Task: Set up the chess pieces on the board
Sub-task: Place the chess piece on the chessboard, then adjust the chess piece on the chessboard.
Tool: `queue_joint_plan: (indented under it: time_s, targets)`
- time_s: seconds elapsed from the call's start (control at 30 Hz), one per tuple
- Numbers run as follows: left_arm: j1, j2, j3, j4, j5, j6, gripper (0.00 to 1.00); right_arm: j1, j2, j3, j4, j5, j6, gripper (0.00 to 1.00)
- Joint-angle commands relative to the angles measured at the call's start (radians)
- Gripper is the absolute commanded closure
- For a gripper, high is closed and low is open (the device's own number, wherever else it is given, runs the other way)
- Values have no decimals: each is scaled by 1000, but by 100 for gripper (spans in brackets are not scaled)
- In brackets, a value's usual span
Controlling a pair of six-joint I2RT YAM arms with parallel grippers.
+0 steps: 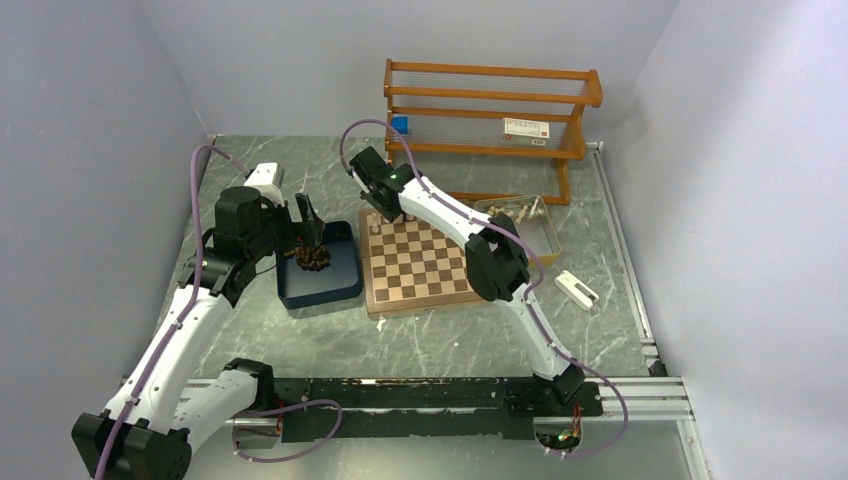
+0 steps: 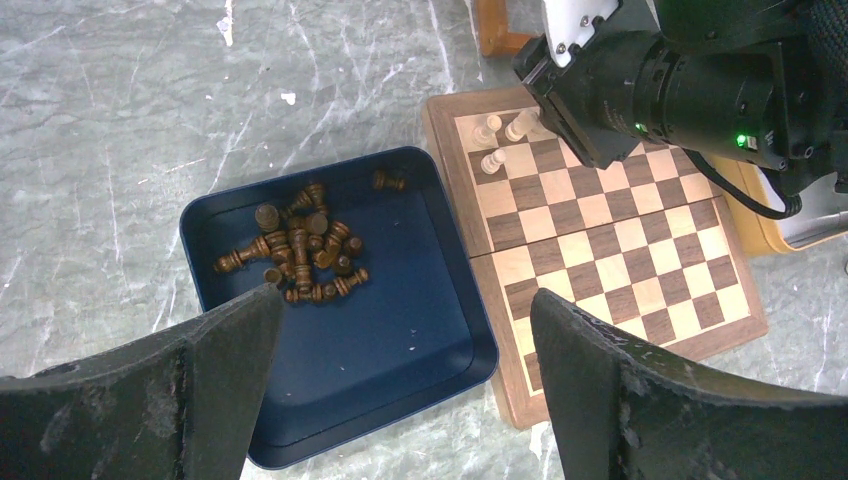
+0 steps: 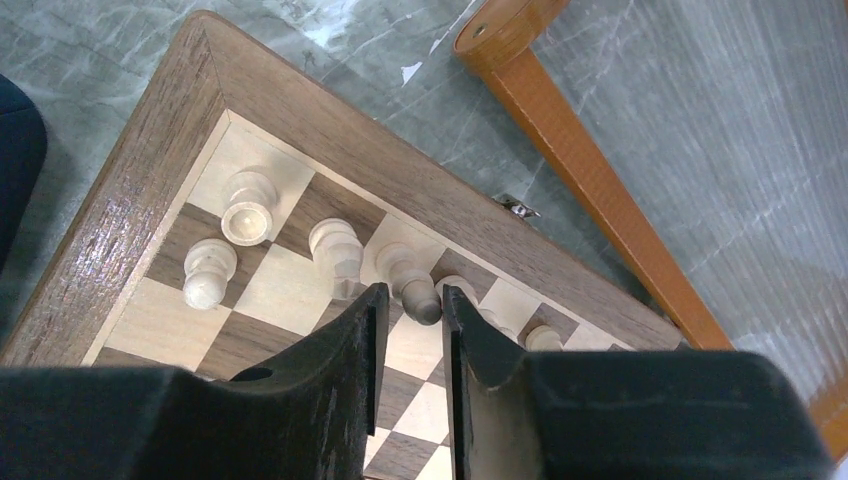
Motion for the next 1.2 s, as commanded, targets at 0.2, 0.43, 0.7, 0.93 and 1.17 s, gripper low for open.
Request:
queue_joint_plan:
  time_s: [0.2,0.43,0.7,0.93,1.17]
  targets:
    - [-8,-12,25,6,-14,5,2,3,-43,-16,21,6,12,59]
    - [-8,-7,24,9,-13,3,2,3,-109,-36,44,17,20,57]
    - [-8,-16,20,8,-18,2,2,4,-171,-57,67,29,16,57]
    - [-8,-24,16,9,-20,1,2,12,-246,-263,212,-93,-55,46]
    - [-8,-30,14,8,-20,-1,2,28,-252,-351,308,-74,-179,34]
